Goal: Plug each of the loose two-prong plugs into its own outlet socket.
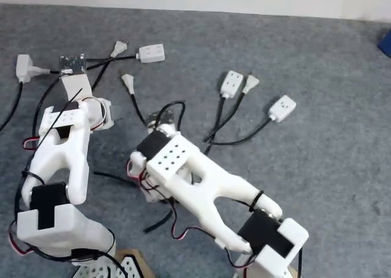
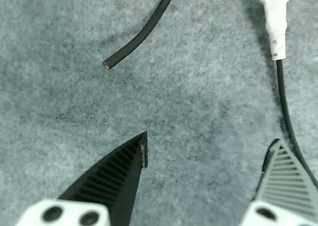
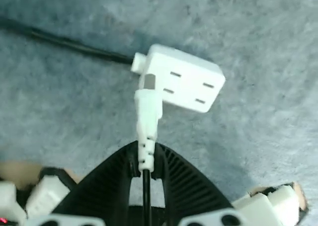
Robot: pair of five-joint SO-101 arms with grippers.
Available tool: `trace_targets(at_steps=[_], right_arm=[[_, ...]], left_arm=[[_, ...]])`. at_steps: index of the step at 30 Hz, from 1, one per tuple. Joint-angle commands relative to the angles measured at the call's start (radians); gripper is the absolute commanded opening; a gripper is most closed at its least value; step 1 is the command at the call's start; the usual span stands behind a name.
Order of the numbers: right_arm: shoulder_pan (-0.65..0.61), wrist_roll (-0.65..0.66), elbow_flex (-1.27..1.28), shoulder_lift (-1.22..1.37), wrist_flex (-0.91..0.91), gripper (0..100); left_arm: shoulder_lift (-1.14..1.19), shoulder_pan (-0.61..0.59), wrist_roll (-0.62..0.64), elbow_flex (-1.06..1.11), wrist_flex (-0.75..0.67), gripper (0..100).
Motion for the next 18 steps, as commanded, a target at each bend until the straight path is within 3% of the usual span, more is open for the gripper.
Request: trace_targets(at_steps=[1,7,13,18], right_arm=[[0.068,-0.037,-0.001,-0.013,-0.012,0.9],[0.101,-0.077,-0.012,-0.015,-0.008,1.2],[0.097,-0.075,-0.102,-0.013,0.133,4.0],[0.076,0.005,-0.186,-0.01,0.179,0.6]], left_arm=[[0.045,-0.007,0.009,-0.033,-0.046,37],[0.104,-0.007,0.011,-0.079,-0.048,37],[0.11,0.001,0.011,-0.079,-0.048,37],[0.108,0.008,0.006,-0.079,-0.048,37]])
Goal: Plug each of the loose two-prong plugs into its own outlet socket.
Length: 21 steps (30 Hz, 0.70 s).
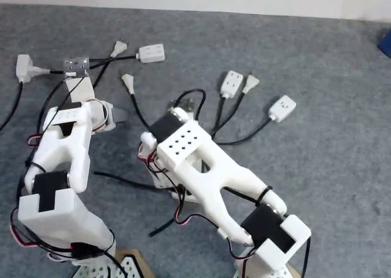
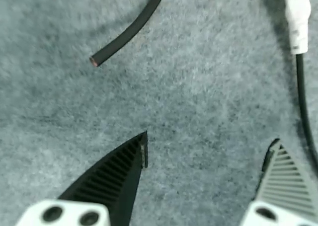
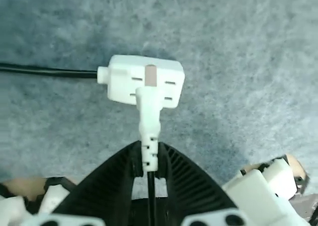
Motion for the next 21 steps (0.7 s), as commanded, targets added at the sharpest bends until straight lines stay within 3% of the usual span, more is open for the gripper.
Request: trace_targets(at_steps=[1,5,9,14,18,21], right_arm=[[-0.015,0.15,-0.067,-0.012,0.028,0.5],[-0.012,0.548,-0.047,-0.008,0.007,0.6],[-0.008,1.069,-0.045,-0.015,0.028,0.6],[0.036,1.134,-0.104,-0.019,0.03,0.6],[0.096,1.249,-0.151,-0.058,0.013,0.6],[0.185,1.312,-0.143,-0.124,-0.099,0.6]], left_arm=[[-0.01,0.008,0.006,-0.035,-0.015,37],[-0.007,0.008,0.006,-0.035,-0.015,37],[-0.005,0.008,0.006,-0.035,-0.015,37],[-0.015,0.027,-0.034,-0.048,0.032,37],[-0.005,0.105,-0.176,-0.223,0.37,37],[-0.016,0.147,-0.264,-0.329,0.546,37]])
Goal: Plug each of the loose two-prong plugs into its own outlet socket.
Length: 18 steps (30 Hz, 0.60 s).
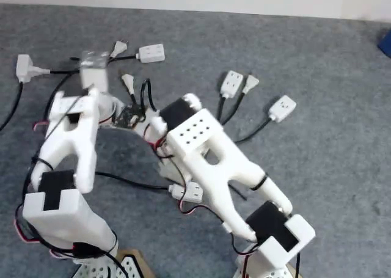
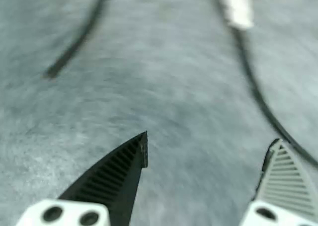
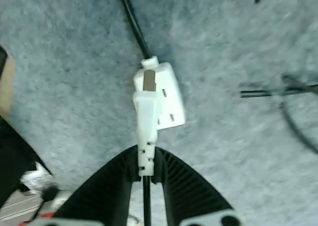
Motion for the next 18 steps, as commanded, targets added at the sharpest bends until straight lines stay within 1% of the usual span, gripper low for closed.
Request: trace_targets(at_steps=[1,4,6,8,12,13,16,18], right_arm=[[0.124,0.066,-0.033,-0.125,-0.159,0.6],[0.231,0.064,0.087,-0.225,-0.44,0.6],[0.251,0.064,0.229,-0.291,-0.607,0.6],[0.24,0.064,0.383,-0.351,-0.719,0.6],[0.208,0.063,0.608,-0.427,-0.88,0.6],[0.203,0.04,0.641,-0.437,-0.908,0.6],[0.185,-0.018,0.704,-0.444,-0.964,0.6],[0.165,-0.028,0.727,-0.45,-0.98,0.6]], left_arm=[[-0.018,0.076,-0.117,-0.186,0.295,37],[-0.047,0.091,-0.141,-0.248,0.345,37],[-0.101,0.101,-0.157,-0.246,0.35,37],[-0.173,0.108,-0.187,-0.197,0.345,37],[-0.371,0.14,-0.219,-0.048,0.342,37],[-0.43,0.143,-0.221,-0.002,0.341,37],[-0.622,0.171,-0.241,0.188,0.288,40],[-0.751,0.193,-0.245,0.331,0.218,41]])
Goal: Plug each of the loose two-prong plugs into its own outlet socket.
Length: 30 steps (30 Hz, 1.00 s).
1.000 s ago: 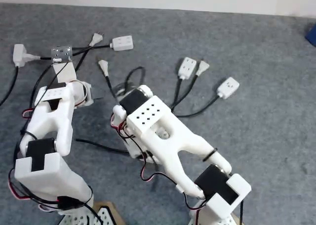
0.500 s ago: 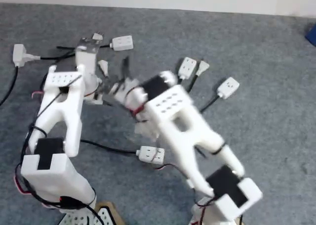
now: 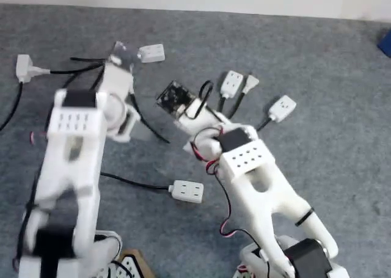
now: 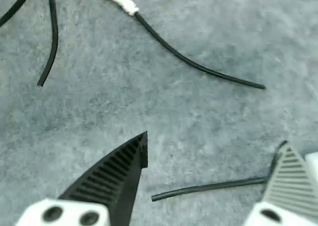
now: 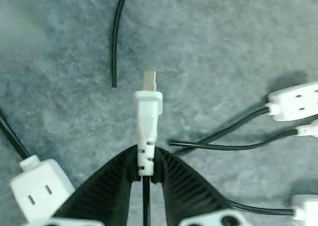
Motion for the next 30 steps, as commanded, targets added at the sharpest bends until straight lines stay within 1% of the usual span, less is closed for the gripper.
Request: trace_targets(at_steps=[1,3,6,11,14,18,24,27,30], right_arm=[[-0.045,-0.029,0.015,-0.051,-0.045,0.6],[-0.067,-0.029,0.022,-0.053,-0.042,0.6],[-0.097,-0.072,0.024,-0.053,-0.013,0.6],[-0.148,-0.089,0.024,-0.054,0.03,0.6],[-0.157,-0.147,0.027,-0.074,0.035,0.6],[-0.177,-0.189,0.088,-0.2,0.033,0.6],[-0.26,-0.189,0.202,-0.417,0.067,0.6],[-0.288,-0.189,0.203,-0.455,0.119,0.6],[-0.286,-0.19,0.203,-0.463,0.122,0.6]], left_arm=[[-0.32,0.054,-0.012,0.285,-0.147,41],[-0.42,0.064,-0.009,0.383,-0.23,41],[-0.495,0.067,-0.008,0.441,-0.285,41],[-0.499,0.064,-0.008,0.449,-0.319,41],[-0.499,0.061,-0.008,0.456,-0.345,41],[-0.499,0.061,-0.008,0.49,-0.393,41],[-0.498,0.067,-0.008,0.521,-0.42,41],[-0.498,0.068,-0.006,0.521,-0.42,41],[-0.498,0.09,-0.006,0.526,-0.416,41]])
